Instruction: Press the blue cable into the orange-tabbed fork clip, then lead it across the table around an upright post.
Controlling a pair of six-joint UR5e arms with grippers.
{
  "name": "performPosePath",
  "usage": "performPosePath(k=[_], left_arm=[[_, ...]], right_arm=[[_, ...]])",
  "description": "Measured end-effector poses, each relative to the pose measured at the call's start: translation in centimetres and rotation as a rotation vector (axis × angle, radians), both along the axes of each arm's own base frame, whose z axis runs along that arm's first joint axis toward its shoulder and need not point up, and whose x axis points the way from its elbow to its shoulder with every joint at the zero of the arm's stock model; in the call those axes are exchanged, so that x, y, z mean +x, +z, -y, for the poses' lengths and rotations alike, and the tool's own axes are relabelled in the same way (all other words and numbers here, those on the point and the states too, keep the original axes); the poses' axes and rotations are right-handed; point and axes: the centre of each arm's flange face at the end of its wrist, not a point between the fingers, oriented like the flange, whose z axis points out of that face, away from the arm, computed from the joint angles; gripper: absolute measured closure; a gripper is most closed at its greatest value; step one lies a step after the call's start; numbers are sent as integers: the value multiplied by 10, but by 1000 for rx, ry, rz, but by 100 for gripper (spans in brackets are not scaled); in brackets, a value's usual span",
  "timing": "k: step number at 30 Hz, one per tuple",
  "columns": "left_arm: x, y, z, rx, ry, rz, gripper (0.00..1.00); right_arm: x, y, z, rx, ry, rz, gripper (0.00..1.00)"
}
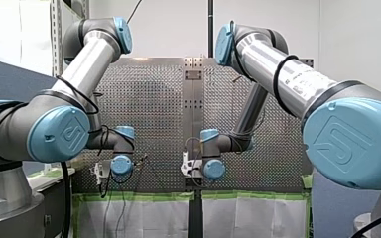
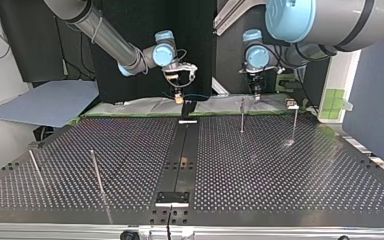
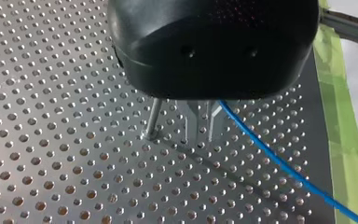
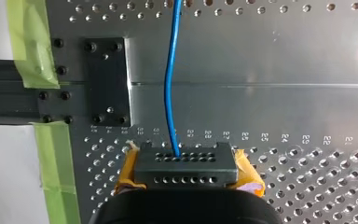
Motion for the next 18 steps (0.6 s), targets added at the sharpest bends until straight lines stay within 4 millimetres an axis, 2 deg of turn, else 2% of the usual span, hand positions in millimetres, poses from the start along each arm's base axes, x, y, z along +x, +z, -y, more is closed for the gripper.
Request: performPosePath(k=[18], left_arm=[[19,6,-5,30,6,-12,85]], right_arm=[[0,1,9,-10,-4,3,100]])
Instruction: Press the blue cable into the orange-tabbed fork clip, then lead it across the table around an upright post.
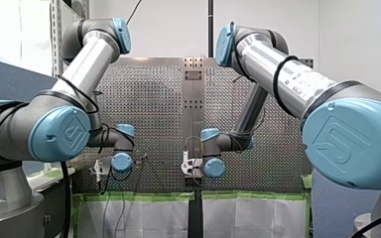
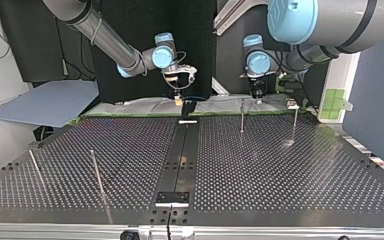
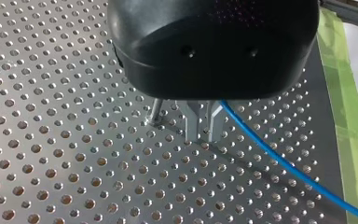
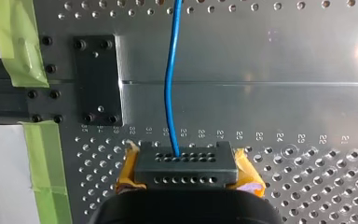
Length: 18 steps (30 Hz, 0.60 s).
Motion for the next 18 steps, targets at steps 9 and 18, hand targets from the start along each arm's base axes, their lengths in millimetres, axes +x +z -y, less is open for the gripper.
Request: performPosePath(k=[9,18], left_arm=[[4,1,1,1,-6,-3,85],[5,-12,1,3,-13,-24,83]], right_arm=[[-6,-2,6,6,-10,-2,100],[-11,-20,6,29,-16,-20,100]])
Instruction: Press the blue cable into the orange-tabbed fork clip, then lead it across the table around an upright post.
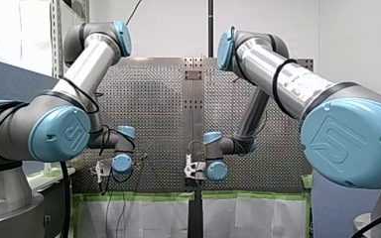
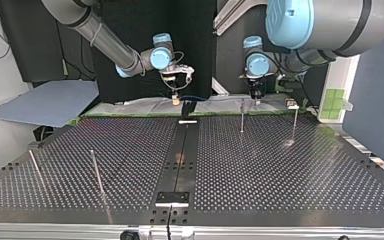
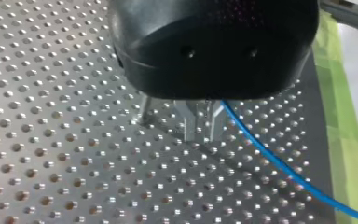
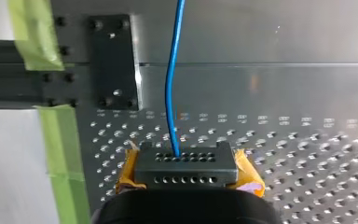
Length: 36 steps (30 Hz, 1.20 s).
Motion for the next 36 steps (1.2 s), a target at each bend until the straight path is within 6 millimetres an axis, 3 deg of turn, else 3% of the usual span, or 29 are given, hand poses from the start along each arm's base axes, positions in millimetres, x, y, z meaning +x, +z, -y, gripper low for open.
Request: performPosePath(k=[5,13,22,36], left_arm=[[3,-15,0,0,2,-13,83],[21,-12,-2,-6,17,-28,83],[1,-18,-8,10,47,-94,83],[0,11,-2,1,13,-43,80]], right_arm=[[-1,-5,3,6,-4,-7,100],[1,-3,6,7,-4,-11,100],[1,-3,5,7,-2,-14,100],[5,0,5,38,3,-41,100]])
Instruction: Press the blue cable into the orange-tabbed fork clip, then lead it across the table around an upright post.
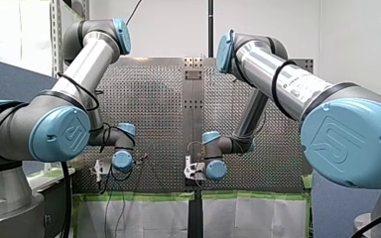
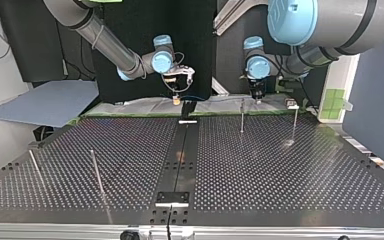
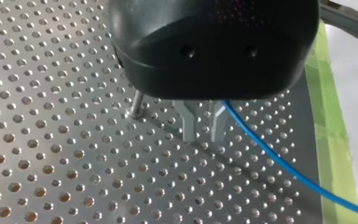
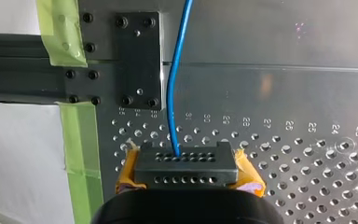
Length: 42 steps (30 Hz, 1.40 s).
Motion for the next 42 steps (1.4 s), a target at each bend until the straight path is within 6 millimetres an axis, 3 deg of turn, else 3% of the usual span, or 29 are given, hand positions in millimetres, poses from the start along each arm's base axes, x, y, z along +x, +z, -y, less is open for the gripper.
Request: performPosePath(k=[7,20,33,36,38,39,41,42], left_arm=[[5,2,-1,-11,0,30,80],[33,13,1,-30,-35,67,78],[61,27,-7,-28,-26,67,78],[63,27,-10,-28,-19,69,71],[64,27,-13,-26,-15,69,46],[64,27,-14,-25,-14,70,46],[65,27,-15,-24,-17,70,22],[65,28,-16,-24,-22,70,22]], right_arm=[[-4,0,5,2,-9,-2,100],[-10,5,22,-12,-32,10,100],[-4,25,50,-47,-48,38,100],[-3,30,56,-53,-52,42,100],[-2,32,59,-56,-54,45,100],[-2,32,60,-57,-54,45,100],[-3,33,61,-58,-56,46,100],[-3,33,62,-59,-57,46,100]])
